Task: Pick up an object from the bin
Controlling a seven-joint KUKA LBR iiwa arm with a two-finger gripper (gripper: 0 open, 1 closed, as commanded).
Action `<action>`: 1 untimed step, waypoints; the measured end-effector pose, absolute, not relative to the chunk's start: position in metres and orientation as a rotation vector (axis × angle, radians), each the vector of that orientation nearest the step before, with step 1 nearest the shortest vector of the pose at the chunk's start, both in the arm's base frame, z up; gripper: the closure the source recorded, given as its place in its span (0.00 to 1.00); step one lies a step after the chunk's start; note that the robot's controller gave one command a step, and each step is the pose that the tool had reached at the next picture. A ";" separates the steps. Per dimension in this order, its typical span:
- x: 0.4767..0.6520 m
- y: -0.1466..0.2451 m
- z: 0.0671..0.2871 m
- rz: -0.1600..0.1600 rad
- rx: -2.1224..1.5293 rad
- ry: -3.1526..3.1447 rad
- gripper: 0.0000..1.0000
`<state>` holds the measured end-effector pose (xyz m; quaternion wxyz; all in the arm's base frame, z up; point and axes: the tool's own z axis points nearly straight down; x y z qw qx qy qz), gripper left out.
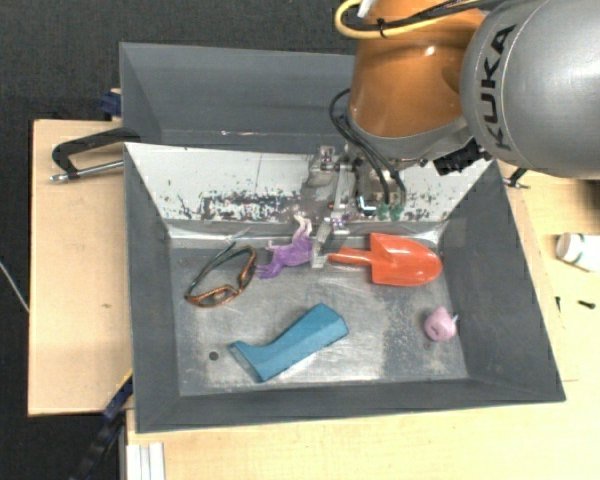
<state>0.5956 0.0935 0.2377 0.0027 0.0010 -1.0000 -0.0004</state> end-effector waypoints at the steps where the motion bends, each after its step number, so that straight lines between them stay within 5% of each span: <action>1: 0.597 0.093 0.243 -0.003 0.000 -3.145 0.00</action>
Offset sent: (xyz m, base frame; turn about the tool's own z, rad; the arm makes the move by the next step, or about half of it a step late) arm -0.0204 -0.0698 -0.1677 0.0974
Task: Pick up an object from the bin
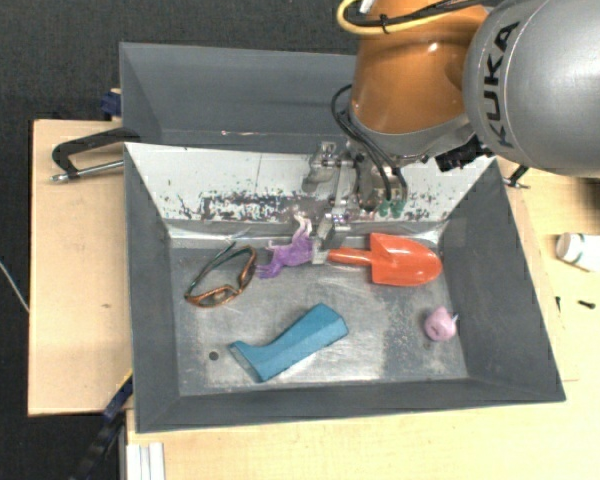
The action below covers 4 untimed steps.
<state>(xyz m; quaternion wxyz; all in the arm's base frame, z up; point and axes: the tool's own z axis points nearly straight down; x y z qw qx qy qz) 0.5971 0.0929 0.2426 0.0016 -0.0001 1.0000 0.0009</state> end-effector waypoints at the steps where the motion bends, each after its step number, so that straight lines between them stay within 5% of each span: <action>1: 0.589 0.065 0.173 0.004 0.061 3.134 0.00; 3: 0.583 -0.032 0.147 0.002 0.128 3.138 0.00; 4: 0.596 -0.057 0.072 0.003 0.206 3.124 0.00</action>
Offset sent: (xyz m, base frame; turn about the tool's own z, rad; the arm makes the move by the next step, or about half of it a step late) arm -0.0134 -0.0721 -0.0826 -0.0036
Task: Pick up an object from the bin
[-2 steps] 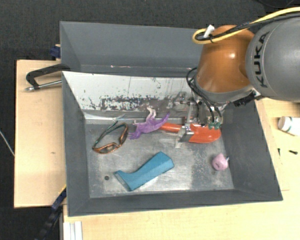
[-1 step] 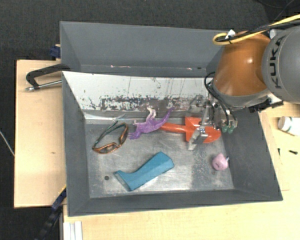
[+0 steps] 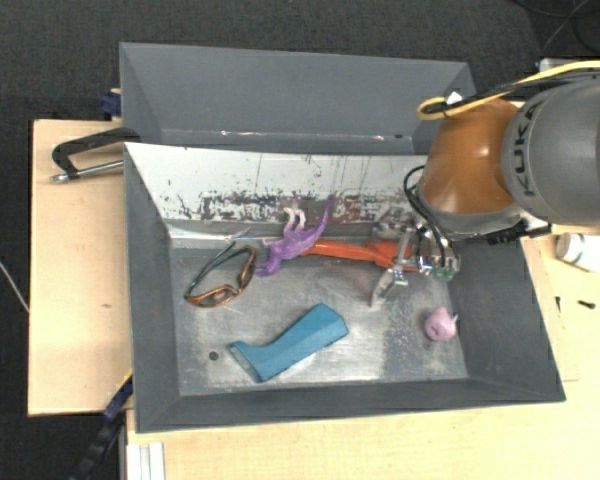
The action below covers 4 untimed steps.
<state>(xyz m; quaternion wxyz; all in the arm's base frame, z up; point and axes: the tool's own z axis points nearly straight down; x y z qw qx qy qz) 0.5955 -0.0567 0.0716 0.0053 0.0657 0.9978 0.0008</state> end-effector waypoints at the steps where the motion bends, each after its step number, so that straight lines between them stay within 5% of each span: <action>1: 0.592 -0.055 0.084 0.000 0.208 3.138 1.00; 3: 0.591 -0.055 0.088 -0.001 0.208 3.138 1.00; 4: 0.594 -0.056 0.107 -0.004 0.210 3.124 1.00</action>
Offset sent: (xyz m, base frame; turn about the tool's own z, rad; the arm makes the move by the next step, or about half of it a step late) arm 0.0000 0.0000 0.0000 0.0000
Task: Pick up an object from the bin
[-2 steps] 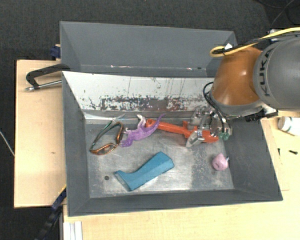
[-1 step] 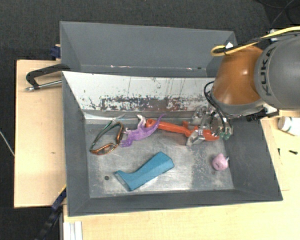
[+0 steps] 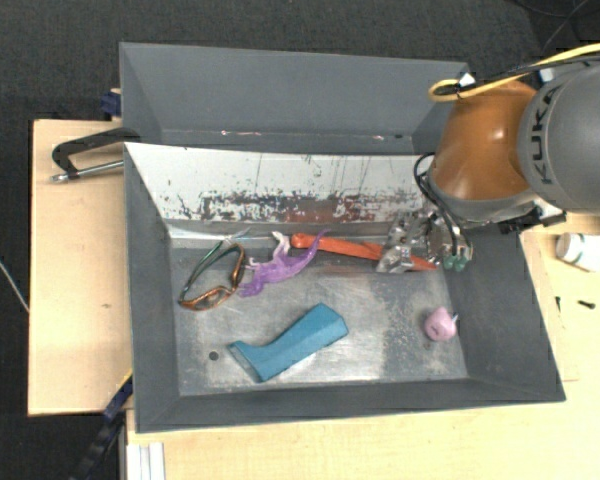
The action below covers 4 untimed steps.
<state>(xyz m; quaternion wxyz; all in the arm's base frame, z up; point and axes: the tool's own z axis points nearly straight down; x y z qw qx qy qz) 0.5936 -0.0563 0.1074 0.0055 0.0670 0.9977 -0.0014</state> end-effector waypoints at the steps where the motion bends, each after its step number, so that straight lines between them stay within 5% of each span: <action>1: 0.595 -0.056 0.121 -0.003 0.210 3.118 1.00; 4: 0.594 -0.055 0.153 0.001 0.209 3.129 1.00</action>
Offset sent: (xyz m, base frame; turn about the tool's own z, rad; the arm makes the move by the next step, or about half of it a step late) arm 0.0000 -0.0001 0.0310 0.0000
